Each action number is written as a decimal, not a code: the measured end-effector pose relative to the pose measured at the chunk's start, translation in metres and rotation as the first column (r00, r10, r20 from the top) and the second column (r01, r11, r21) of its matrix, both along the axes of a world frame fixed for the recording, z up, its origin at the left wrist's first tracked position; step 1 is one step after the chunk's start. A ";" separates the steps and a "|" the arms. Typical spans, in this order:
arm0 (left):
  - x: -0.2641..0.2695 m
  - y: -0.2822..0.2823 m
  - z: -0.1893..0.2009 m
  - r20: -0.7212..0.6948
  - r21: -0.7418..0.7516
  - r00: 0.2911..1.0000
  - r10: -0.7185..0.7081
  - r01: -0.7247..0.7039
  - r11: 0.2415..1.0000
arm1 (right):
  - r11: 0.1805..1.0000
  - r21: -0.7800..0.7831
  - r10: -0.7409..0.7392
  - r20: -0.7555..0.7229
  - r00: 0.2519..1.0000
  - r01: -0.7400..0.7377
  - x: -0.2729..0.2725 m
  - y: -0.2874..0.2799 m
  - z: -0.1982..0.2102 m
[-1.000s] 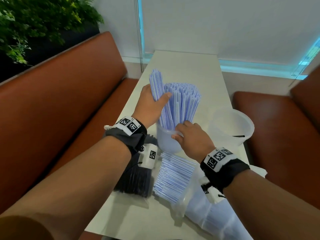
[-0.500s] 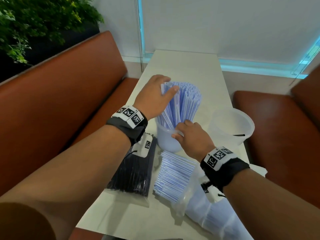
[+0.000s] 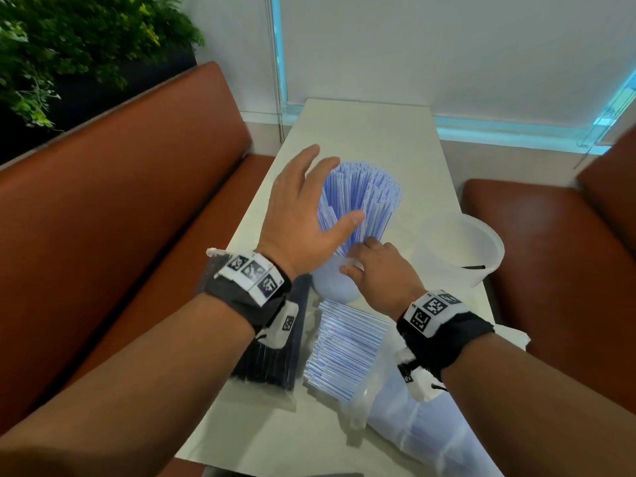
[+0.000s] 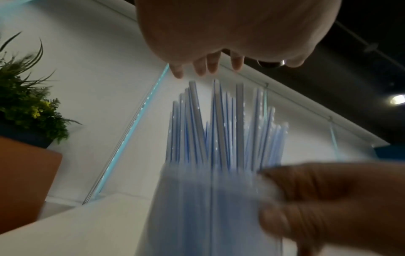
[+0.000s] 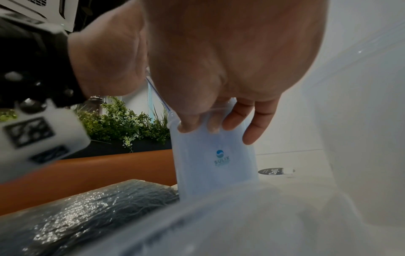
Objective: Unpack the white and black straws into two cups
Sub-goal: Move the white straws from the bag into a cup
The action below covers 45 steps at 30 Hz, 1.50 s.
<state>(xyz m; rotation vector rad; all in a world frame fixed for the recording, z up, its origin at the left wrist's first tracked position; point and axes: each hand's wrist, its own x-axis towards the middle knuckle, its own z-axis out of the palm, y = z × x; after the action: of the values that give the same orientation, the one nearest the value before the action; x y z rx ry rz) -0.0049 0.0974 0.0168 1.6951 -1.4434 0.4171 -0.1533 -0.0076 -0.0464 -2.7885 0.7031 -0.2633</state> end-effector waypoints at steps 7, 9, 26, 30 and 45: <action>0.001 -0.030 -0.018 -0.071 0.262 0.984 0.164 -0.141 0.955 | 1.000 0.016 -0.002 -0.012 1.000 0.002 -0.001 0.000 0.001; 0.007 -0.048 -0.010 -0.045 0.316 0.985 0.164 -0.142 0.938 | 1.000 0.028 -0.002 -0.015 1.000 0.002 -0.002 -0.001 0.001; 0.032 -0.075 0.000 0.165 0.378 0.984 0.070 -0.129 0.917 | 0.994 0.110 0.028 0.012 1.000 -0.029 -0.006 -0.012 0.000; 0.033 -0.071 0.001 0.212 0.397 0.974 0.081 -0.162 0.903 | 0.994 0.107 0.035 -0.006 0.999 -0.035 -0.006 -0.013 0.001; 0.024 -0.021 0.044 -0.139 0.284 0.989 0.054 -0.013 0.959 | 0.949 0.002 -0.313 0.115 0.943 0.315 -0.049 0.024 0.007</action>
<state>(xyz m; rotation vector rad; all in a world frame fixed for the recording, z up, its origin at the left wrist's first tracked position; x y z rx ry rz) 0.0189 0.0764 0.0610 1.9356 -1.4191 0.1034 -0.2023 0.0162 -0.0392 -2.6401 1.1205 -0.4862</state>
